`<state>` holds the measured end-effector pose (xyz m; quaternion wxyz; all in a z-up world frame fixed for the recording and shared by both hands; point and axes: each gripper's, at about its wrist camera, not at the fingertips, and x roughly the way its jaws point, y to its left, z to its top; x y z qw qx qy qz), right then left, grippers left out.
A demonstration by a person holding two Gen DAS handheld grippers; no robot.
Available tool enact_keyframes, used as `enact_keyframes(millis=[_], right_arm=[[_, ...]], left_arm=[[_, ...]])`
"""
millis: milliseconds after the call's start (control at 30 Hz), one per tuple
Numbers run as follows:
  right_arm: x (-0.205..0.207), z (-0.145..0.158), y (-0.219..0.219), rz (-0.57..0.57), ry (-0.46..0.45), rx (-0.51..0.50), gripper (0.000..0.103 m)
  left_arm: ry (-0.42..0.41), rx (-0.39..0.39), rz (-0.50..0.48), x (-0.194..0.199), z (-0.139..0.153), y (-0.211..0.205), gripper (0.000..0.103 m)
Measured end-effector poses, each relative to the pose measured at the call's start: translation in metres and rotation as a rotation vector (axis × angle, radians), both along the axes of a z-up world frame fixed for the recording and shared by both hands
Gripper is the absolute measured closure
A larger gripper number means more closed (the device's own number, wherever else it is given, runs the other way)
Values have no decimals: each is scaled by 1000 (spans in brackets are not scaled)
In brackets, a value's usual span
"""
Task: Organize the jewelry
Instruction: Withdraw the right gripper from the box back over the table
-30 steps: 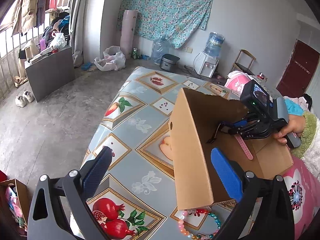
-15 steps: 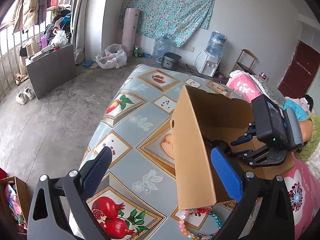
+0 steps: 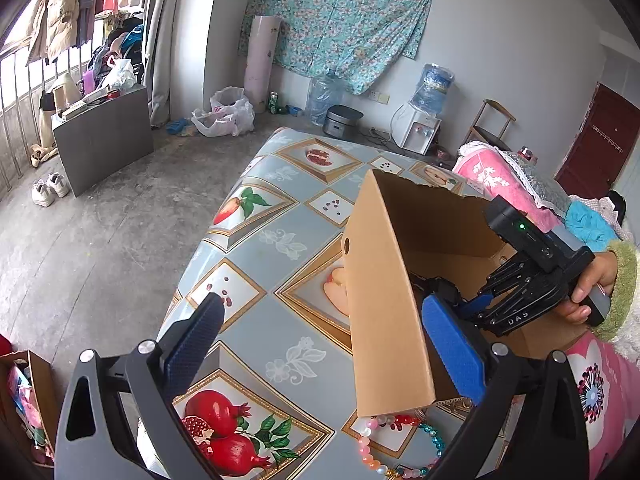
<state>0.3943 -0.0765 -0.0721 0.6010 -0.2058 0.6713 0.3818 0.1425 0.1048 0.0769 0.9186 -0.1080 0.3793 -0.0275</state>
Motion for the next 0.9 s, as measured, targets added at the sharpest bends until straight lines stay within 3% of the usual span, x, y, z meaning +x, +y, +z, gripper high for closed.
enact_keyframes(millis=[200, 400, 467, 533, 667, 833, 900], right_arm=[[30, -3, -6, -6, -181, -63, 74], [38, -3, -16, -42, -230, -89, 71], [36, 2, -13, -41, -268, -95, 60], [20, 14, -10, -40, -286, -80, 56], [-4, 63, -17, -88, -382, -10, 49], [-72, 159, -69, -248, -573, 263, 29], [-116, 174, -83, -279, -620, 354, 22]], left_arm=[[11, -6, 1, 1, -2, 2, 6], [5, 2, 1, -3, -1, 1, 6], [8, -3, 5, -4, -2, 2, 6], [6, -2, 11, -7, 0, 1, 6], [-9, -1, 24, -20, 5, 5, 6], [-4, 4, 34, -48, 3, 9, 6], [18, 3, 23, -61, -4, 7, 6]])
